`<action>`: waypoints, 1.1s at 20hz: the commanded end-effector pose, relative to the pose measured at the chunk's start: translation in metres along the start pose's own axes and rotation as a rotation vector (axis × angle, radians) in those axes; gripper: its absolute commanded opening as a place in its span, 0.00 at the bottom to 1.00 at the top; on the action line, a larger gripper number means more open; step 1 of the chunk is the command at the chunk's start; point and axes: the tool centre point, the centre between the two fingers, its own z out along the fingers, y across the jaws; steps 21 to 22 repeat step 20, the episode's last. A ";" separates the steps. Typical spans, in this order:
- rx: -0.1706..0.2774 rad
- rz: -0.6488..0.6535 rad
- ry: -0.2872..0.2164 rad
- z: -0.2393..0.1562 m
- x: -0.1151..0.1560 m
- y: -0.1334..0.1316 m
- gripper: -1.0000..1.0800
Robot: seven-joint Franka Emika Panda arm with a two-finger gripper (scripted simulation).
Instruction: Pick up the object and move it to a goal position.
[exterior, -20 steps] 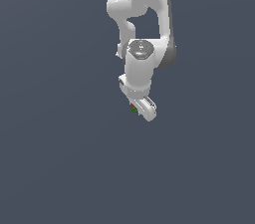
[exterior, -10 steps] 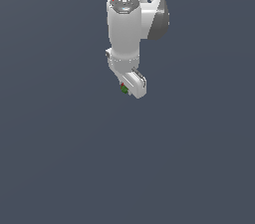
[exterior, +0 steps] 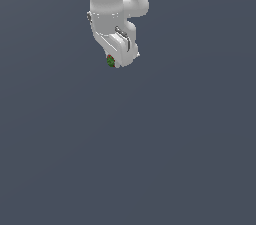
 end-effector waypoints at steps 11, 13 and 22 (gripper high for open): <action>-0.001 -0.001 0.001 -0.094 0.017 0.052 0.00; -0.001 -0.001 0.002 -0.103 0.018 0.056 0.00; -0.001 -0.002 0.002 -0.115 0.021 0.061 0.00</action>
